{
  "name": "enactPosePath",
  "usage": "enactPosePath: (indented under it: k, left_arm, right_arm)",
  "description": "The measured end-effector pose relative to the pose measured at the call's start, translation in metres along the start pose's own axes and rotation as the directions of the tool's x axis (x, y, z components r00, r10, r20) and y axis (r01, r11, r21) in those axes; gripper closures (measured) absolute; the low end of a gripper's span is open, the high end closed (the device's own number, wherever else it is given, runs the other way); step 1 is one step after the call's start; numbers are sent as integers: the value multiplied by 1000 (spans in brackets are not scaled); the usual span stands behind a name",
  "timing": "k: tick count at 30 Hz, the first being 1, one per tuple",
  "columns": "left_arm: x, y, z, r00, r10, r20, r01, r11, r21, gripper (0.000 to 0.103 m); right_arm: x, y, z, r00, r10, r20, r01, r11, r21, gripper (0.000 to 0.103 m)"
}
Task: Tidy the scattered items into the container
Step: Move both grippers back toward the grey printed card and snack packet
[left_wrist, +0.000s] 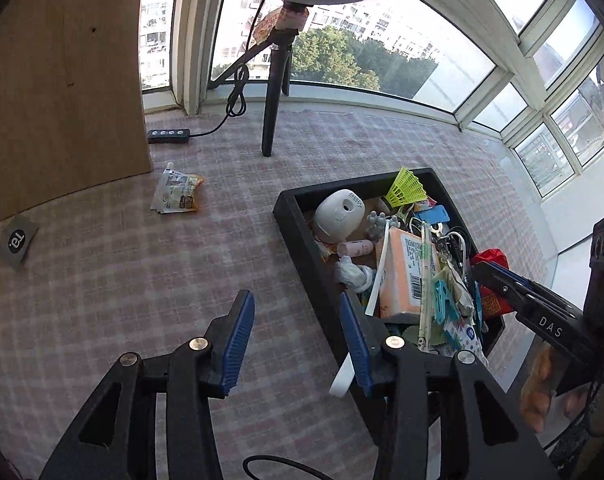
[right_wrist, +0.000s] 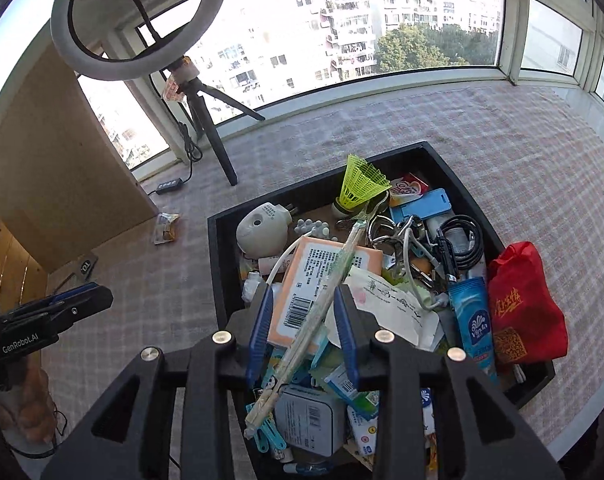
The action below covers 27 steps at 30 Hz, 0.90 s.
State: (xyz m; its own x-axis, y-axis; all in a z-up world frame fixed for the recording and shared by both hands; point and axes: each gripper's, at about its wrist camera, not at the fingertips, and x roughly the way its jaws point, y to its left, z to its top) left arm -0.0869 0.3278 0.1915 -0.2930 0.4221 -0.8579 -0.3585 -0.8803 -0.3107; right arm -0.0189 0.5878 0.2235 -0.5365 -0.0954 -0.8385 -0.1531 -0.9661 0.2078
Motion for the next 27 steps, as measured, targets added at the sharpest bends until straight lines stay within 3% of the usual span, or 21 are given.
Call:
enactPosePath:
  k: [4,9,14,19,23,27]
  left_arm:
    - [-18,71,-5,997,75,33,-71,991,-117,60]
    - [-41,162,-16,985,168,48,-149,952,-268,60]
    - [-61,254,-34,965,261,25,-228,881,-415,60]
    - [-78,332,-52,943,333,-15,-292,803,-520,60]
    - [-89,374,-63,932,359,-37,-317,764,-562,60]
    - [-94,392,-59,933,358,-38,-317,766,-559,60]
  right_arm:
    - [20,51,4,999,38,-35,-41,994,-103,69]
    - [43,126,9,993,81,-80,-99,962,-255,64]
    - [65,209,6,985,123,-124,-165,885,-435,53]
    - [86,284,4,973,162,-166,-228,799,-556,48]
    - [108,308,12,974,139,-178,-216,798,-562,47]
    - [135,294,37,975,84,-207,-175,862,-476,47]
